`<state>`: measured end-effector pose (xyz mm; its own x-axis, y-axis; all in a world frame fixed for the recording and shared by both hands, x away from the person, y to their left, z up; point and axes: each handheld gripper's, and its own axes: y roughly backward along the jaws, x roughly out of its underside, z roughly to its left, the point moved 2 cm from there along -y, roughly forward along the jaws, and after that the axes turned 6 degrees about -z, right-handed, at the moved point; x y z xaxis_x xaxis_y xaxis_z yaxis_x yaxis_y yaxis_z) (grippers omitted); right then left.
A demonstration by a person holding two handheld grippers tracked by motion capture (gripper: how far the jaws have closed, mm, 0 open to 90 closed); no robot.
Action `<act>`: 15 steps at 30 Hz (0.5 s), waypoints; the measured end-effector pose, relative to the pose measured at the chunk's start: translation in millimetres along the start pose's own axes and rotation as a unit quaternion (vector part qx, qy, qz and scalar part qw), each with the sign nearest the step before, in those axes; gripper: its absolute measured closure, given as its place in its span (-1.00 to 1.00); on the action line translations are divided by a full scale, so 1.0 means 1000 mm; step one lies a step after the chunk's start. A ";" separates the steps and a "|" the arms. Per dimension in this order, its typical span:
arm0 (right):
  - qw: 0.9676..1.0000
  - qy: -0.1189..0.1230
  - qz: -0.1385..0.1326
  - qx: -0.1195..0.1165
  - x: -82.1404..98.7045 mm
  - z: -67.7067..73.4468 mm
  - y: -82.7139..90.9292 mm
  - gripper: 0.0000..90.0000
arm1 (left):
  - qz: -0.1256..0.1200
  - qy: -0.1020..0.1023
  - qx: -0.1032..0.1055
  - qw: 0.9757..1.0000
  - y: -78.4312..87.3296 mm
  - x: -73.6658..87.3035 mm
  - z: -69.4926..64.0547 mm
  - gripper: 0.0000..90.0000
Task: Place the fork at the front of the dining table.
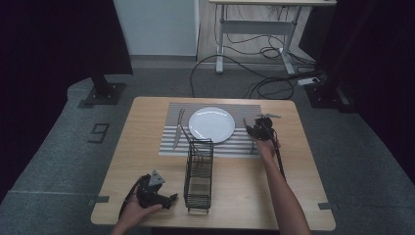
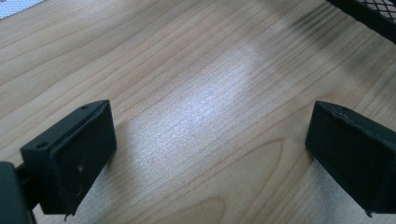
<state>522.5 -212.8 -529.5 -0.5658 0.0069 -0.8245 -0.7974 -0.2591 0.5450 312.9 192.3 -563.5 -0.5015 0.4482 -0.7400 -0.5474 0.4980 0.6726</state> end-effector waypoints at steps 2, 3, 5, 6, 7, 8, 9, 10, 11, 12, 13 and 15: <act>1.000 0.003 0.004 -0.004 0.008 -0.003 0.009 0.47 | 0.000 0.000 0.000 1.000 0.000 0.000 0.000 -0.96; 1.000 0.006 0.006 -0.005 0.012 -0.004 0.013 0.51 | 0.000 0.001 0.000 1.000 0.000 0.000 0.000 -0.96; 1.000 0.009 0.011 -0.008 0.020 -0.006 0.019 0.56 | 0.000 0.001 -0.001 1.000 0.000 0.000 0.000 -0.95; 1.000 0.010 0.013 -0.011 0.023 -0.007 0.022 0.59 | 0.000 0.001 -0.001 1.000 0.000 0.000 0.000 -0.95; 1.000 0.011 0.018 -0.014 0.026 -0.008 0.023 0.61 | 0.000 0.001 -0.001 1.000 0.000 0.000 0.000 -0.95; 1.000 0.012 0.019 -0.015 0.029 -0.009 0.024 0.64 | 0.000 0.001 -0.001 1.000 0.000 0.000 0.000 -0.95; 1.000 0.012 0.018 -0.017 0.031 -0.010 0.025 0.66 | 0.000 0.001 0.000 1.000 0.000 0.000 0.000 -0.95; 1.000 0.008 0.015 -0.022 0.033 -0.010 0.025 0.67 | 0.000 0.001 -0.001 1.000 0.000 0.000 0.000 -0.95; 1.000 0.007 0.014 -0.026 0.034 -0.011 0.025 0.69 | 0.000 0.001 0.000 1.000 0.000 0.000 0.000 -0.95; 1.000 0.008 0.013 -0.027 0.035 -0.011 0.025 0.72 | -0.001 0.001 -0.001 1.000 0.000 0.000 0.000 -0.96; 1.000 0.009 0.013 -0.026 0.035 -0.010 0.025 0.74 | -0.001 0.001 -0.001 1.000 0.000 0.000 0.000 -0.95; 1.000 0.005 0.012 -0.025 0.035 -0.011 0.025 0.78 | -0.001 0.001 -0.001 1.000 0.000 0.000 0.000 -0.95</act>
<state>485.2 -229.3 -546.2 -0.5814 -0.0099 -0.8136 -0.7724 -0.3075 0.5557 312.4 192.3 -563.6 -0.5018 0.4457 -0.7413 -0.5491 0.4979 0.6712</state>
